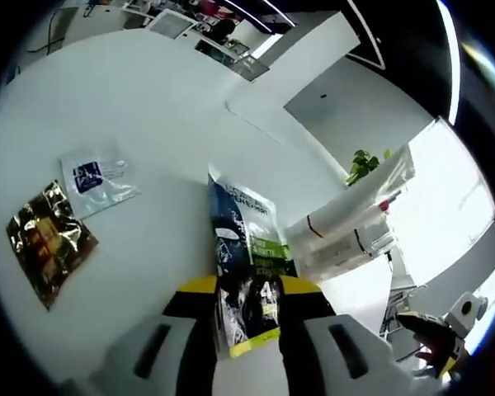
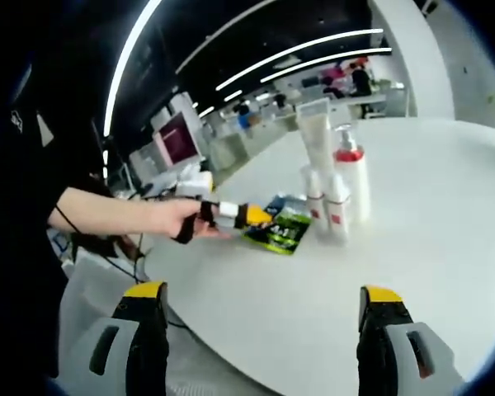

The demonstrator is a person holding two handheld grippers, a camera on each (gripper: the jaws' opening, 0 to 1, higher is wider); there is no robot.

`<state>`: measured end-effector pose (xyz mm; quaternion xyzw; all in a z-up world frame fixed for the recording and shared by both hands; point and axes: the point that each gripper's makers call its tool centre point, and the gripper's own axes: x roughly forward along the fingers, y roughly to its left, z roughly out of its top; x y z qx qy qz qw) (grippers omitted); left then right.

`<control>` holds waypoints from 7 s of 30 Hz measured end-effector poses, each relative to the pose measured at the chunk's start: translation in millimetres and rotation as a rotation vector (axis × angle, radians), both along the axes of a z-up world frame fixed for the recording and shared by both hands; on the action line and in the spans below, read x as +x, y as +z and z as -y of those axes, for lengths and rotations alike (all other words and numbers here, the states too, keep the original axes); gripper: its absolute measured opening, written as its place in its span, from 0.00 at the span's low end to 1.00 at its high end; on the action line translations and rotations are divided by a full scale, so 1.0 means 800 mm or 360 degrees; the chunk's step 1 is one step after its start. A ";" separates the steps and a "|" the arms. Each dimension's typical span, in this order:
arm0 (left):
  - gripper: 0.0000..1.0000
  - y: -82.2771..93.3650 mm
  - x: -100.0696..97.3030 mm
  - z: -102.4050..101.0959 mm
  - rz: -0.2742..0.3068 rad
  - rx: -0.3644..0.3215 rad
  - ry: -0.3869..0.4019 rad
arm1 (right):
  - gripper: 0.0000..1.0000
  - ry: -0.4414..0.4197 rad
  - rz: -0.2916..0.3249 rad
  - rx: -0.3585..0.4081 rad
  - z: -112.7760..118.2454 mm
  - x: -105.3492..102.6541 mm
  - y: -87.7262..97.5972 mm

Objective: Arrange the skincare products in the storage area until every visible bottle or jar stands upright without overlapping.

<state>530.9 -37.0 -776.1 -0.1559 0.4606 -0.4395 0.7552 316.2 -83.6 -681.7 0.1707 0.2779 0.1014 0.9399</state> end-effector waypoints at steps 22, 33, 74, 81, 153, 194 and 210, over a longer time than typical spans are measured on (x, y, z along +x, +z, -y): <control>0.34 0.029 -0.003 -0.042 0.0209 0.0027 -0.0073 | 0.99 0.0014 0.0013 0.0007 -0.003 0.000 0.002; 0.40 0.032 0.019 -0.107 0.0414 0.0175 -0.0016 | 0.99 0.0014 0.0020 0.0019 -0.003 0.001 0.003; 0.43 -0.016 0.094 -0.149 0.0545 0.0944 -0.0669 | 0.99 0.0016 -0.0022 0.0024 -0.003 0.000 -0.004; 0.40 -0.018 0.100 -0.154 0.0614 0.1008 -0.0716 | 0.99 0.0022 -0.0031 0.0017 -0.003 -0.001 -0.005; 0.30 -0.011 0.076 -0.079 0.1504 0.1047 -0.2827 | 0.99 0.0009 -0.0067 0.0022 -0.002 -0.003 -0.010; 0.55 -0.012 0.070 -0.094 0.0563 0.0953 -0.0944 | 0.99 0.0029 -0.0083 0.0032 -0.005 -0.003 -0.013; 0.43 -0.017 0.077 -0.088 0.0655 0.1077 -0.0944 | 0.99 0.0006 -0.0078 0.0030 -0.002 -0.003 -0.012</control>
